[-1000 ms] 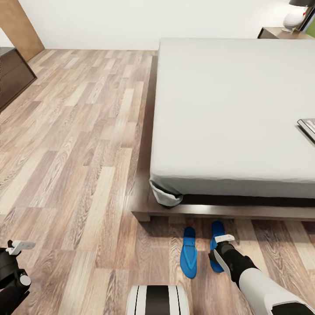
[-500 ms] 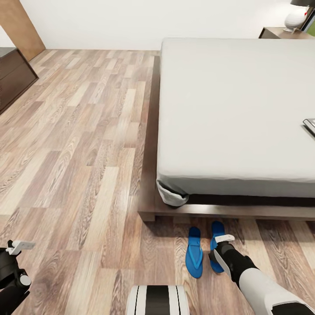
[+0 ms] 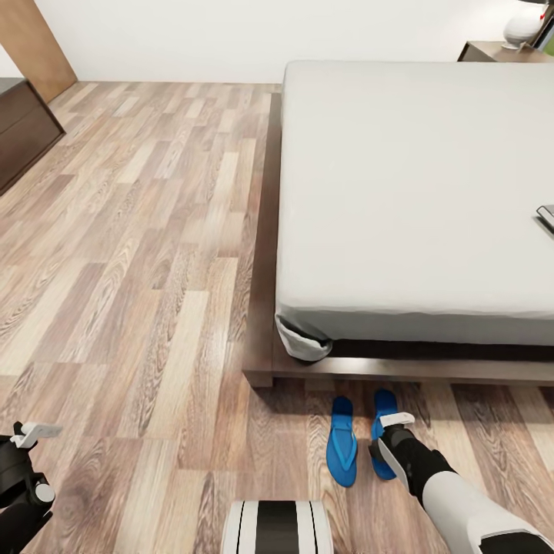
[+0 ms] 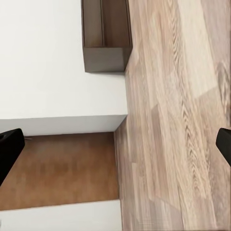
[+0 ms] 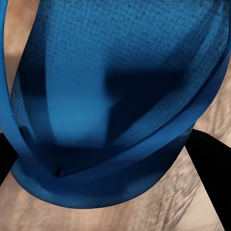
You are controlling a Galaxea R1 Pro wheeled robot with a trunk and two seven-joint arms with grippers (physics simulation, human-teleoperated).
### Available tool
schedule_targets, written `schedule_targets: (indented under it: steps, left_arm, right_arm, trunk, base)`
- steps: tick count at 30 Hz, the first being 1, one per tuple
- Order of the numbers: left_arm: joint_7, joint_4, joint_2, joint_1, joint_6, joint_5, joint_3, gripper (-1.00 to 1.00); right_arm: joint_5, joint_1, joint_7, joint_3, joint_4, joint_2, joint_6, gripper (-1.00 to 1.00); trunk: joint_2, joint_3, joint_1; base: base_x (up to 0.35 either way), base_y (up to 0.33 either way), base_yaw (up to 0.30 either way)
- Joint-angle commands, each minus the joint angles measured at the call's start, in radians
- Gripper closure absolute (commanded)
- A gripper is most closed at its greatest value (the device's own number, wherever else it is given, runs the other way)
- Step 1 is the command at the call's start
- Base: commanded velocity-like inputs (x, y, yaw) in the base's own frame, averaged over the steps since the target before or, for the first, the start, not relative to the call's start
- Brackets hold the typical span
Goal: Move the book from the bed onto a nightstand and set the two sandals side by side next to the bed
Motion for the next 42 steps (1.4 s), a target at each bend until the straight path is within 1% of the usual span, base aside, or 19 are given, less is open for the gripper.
schedule_targets:
  steps: [1, 2, 6, 15, 21, 25, 37, 42]
  left_arm:
    - [0.004, 0.001, 0.001, -0.001, 0.000, -0.001, -0.004, -1.00]
    - [0.004, 0.001, 0.001, -0.001, 0.000, -0.001, -0.003, -1.00]
    - [0.005, 0.001, 0.001, -0.001, 0.000, -0.001, -0.003, -1.00]
    - [0.005, 0.001, 0.001, -0.001, 0.001, -0.001, -0.004, -1.00]
    - [0.007, 0.001, 0.001, -0.001, 0.001, -0.001, -0.004, -1.00]
    - [0.007, 0.001, 0.001, -0.001, 0.002, -0.001, -0.004, -1.00]
    - [0.007, 0.001, 0.001, 0.000, 0.002, -0.001, -0.004, -1.00]
    - [0.007, 0.001, 0.001, -0.001, 0.002, -0.001, -0.004, -1.00]
  right_arm:
    - [0.000, 0.000, -0.004, 0.007, -0.002, -0.001, 0.007, 1.00]
    - [0.000, 0.000, -0.004, 0.007, -0.002, -0.001, 0.007, 1.00]
    - [0.000, 0.000, -0.004, 0.007, -0.002, -0.003, 0.007, 1.00]
    - [0.000, -0.006, -0.004, 0.007, -0.002, -0.004, 0.005, 1.00]
    - [0.000, -0.010, -0.004, 0.007, -0.001, -0.003, 0.001, 1.00]
    - [0.001, -0.011, -0.004, 0.007, 0.000, -0.004, -0.002, 1.00]
    - [0.002, -0.034, -0.004, 0.007, 0.000, -0.003, -0.004, 1.00]
    - [0.005, -0.048, -0.004, 0.007, 0.001, -0.001, -0.004, 1.00]
  trunk:
    - [-0.001, -0.005, 0.000]
    - [-0.001, -0.008, 0.001]
    - [-0.001, -0.008, 0.001]
    - [-0.003, -0.043, 0.005]
    - [-0.003, -0.043, 0.005]
    - [-0.004, -0.059, 0.007]
    - [-0.004, -0.059, 0.007]
    - [-0.005, -0.078, 0.009]
  base:
    - [0.000, 0.000, 0.000]
    - [0.000, 0.000, 0.000]
    - [0.000, 0.000, 0.000]
    - [0.000, 0.000, 0.000]
    - [0.000, 0.000, 0.000]
    - [0.000, 0.000, 0.000]
    - [0.000, 0.000, 0.000]
    - [0.000, 0.000, 0.000]
